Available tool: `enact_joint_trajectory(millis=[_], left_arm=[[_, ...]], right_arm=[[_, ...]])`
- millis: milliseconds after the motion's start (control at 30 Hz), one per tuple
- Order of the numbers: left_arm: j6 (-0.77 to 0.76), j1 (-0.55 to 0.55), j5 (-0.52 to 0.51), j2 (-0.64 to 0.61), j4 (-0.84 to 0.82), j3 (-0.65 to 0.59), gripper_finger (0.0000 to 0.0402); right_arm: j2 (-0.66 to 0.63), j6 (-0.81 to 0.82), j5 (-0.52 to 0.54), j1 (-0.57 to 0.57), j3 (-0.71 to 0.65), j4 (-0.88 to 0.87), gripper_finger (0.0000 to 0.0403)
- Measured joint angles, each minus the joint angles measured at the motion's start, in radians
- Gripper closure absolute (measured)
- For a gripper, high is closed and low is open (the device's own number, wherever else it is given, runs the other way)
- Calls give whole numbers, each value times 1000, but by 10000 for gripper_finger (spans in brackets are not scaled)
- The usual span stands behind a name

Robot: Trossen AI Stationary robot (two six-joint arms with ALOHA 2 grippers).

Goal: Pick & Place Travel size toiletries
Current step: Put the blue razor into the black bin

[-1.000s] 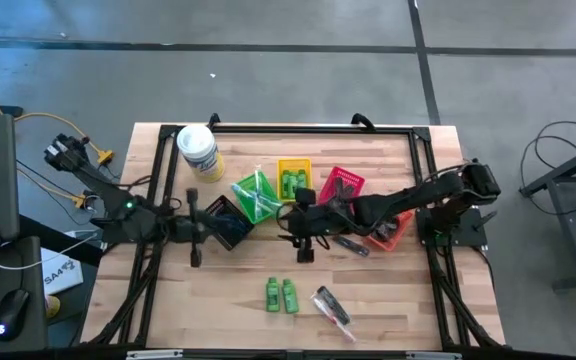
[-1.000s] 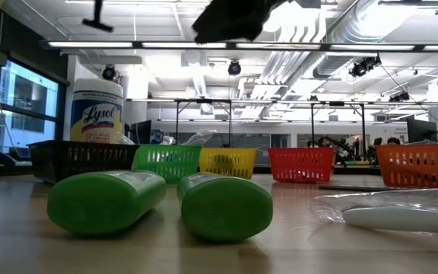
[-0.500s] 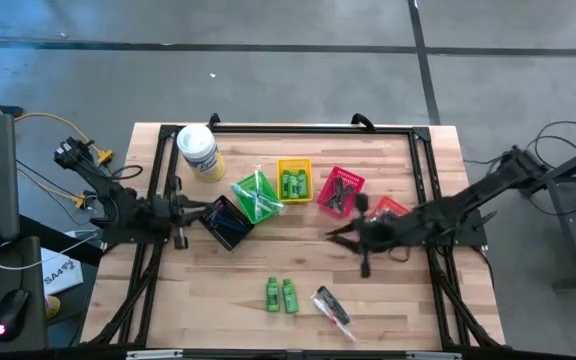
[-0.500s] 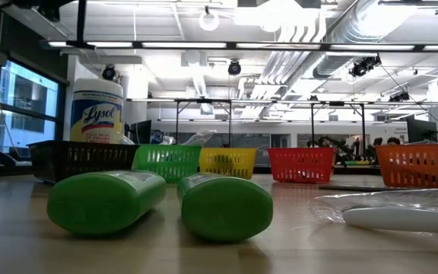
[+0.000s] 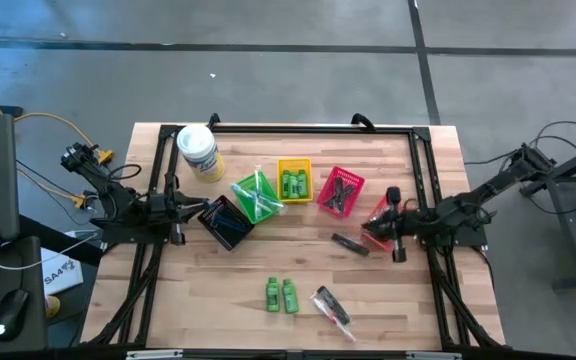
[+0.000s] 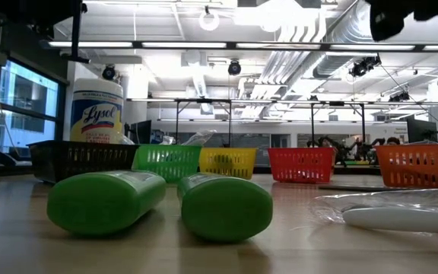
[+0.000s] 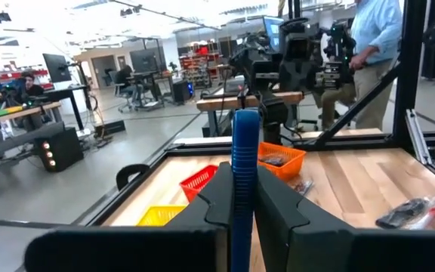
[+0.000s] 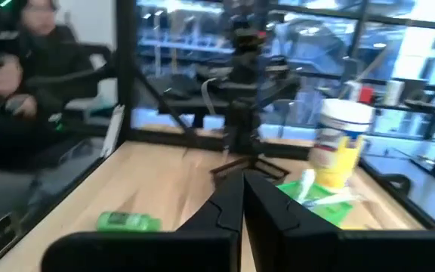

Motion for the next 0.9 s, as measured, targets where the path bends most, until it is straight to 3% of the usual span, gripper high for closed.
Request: enact_joint_trajectory(millis=[200,367,533,767,900], left_arm=[[-10,0,-1,0,-45,0,380],[-8,0,-13,0,-81,0,380],[-29,0,-25,0,-138,0,380],[-119,0,-60,37,-229,0,380],[-111,0,-70,120,-231,0,380]], right_arm=[[-276,57,-34,-97,-47,-187,400],[-419,151,-254,-206,-78,-311,400],[-468,153,-375,-263,-98,-329,400],[-486,153,-380,-332,-136,-331,400],[-486,179,-404,-367,-153,-334,401]])
